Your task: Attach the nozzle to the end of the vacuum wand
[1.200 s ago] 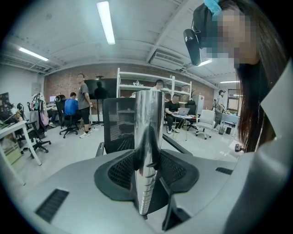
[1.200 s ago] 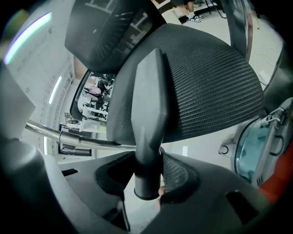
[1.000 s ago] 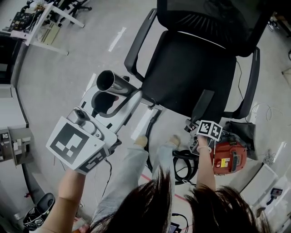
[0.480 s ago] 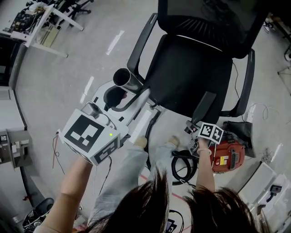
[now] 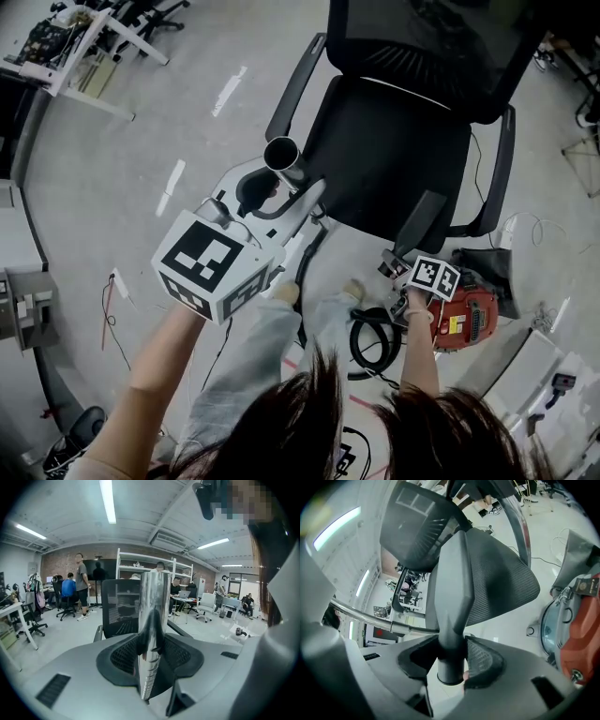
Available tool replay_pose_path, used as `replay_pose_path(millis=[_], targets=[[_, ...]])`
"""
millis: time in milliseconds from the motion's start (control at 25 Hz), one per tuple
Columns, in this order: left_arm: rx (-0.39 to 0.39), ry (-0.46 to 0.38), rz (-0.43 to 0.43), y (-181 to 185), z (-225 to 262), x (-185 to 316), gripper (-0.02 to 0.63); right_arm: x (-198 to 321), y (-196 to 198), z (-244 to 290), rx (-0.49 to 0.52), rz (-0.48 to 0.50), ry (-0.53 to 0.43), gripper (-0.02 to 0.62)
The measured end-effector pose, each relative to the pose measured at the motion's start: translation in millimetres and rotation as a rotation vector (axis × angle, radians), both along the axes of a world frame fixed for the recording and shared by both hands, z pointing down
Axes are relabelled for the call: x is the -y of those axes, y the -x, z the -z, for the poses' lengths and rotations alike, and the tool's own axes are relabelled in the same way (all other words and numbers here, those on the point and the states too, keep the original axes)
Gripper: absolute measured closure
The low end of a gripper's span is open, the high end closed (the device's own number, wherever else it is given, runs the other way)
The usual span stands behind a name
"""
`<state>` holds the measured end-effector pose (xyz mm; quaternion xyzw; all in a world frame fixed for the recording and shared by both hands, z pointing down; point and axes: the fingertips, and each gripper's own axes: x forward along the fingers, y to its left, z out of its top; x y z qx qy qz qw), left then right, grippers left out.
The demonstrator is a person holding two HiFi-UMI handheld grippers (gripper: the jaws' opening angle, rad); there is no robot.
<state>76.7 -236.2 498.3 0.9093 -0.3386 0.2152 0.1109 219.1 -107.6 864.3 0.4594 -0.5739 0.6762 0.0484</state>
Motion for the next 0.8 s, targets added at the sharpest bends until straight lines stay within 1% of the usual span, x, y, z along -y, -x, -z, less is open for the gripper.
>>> replay_pose_path(millis=[200,480,800], targets=[[0.004,0.008,-0.014,1,1,-2,0.453,-6,9,19,0.009,-0.027,-0.019,0.408],[0.000,0.009,-0.025,3,5,-5,0.453,-16,26,47,0.021,-0.040,-0.031,0.408],[0.007,0.022,-0.049,3,9,-8,0.453,-21,36,84,0.026,-0.081,-0.063,0.408]])
